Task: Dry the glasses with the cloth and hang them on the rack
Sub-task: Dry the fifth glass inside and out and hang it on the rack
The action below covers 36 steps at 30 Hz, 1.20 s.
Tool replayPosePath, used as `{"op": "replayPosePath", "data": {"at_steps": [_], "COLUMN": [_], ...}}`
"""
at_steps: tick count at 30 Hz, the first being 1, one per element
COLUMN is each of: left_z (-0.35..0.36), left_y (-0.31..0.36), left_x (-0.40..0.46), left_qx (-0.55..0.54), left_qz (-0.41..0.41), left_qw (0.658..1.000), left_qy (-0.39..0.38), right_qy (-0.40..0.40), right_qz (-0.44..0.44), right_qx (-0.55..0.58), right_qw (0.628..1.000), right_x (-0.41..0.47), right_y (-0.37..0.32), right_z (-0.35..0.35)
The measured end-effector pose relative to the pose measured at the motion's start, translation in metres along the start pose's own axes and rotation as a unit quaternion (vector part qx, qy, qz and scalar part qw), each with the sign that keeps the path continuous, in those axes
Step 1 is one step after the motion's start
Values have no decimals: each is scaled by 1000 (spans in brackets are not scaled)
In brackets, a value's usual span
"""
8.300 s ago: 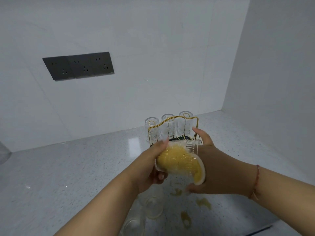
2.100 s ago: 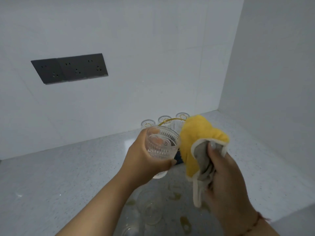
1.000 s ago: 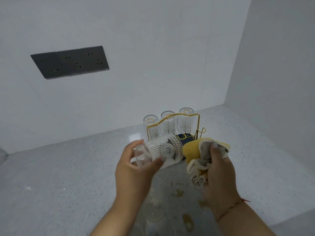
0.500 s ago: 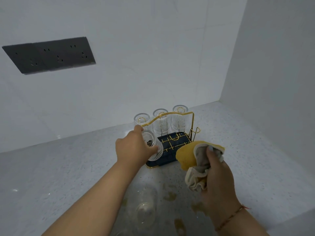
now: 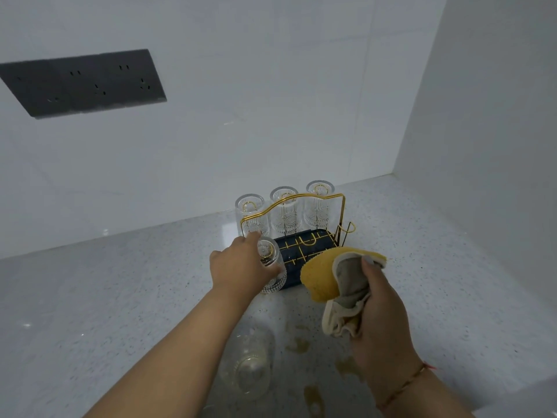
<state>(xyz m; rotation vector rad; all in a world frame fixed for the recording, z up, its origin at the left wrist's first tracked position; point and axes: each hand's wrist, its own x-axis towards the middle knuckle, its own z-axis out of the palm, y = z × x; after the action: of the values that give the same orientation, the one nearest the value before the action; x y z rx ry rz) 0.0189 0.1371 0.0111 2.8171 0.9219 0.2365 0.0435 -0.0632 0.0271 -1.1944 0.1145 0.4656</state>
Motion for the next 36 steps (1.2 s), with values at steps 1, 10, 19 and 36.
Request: {"op": "replayPosePath", "data": {"at_steps": [1, 10, 19, 36], "left_z": [-2, -35, -6, -30], "left_y": [-1, -44, -61, -52], "left_x": [-2, -72, -134, -126], "left_qx": [-5, -132, 43, -335], "left_qz": [-6, 2, 80, -62], "left_qw": [1000, 990, 978, 940], "left_qy": [-7, -50, -187, -32], "right_qy": [-2, -19, -18, 57], "right_qz": [0, -3, 11, -42], "right_qx": [-3, -10, -14, -58], "right_qw": [1000, 1000, 1000, 996], "right_x": [0, -17, -35, -65], "right_y": [1, 7, 26, 45], "right_z": [1, 6, 4, -12]}}
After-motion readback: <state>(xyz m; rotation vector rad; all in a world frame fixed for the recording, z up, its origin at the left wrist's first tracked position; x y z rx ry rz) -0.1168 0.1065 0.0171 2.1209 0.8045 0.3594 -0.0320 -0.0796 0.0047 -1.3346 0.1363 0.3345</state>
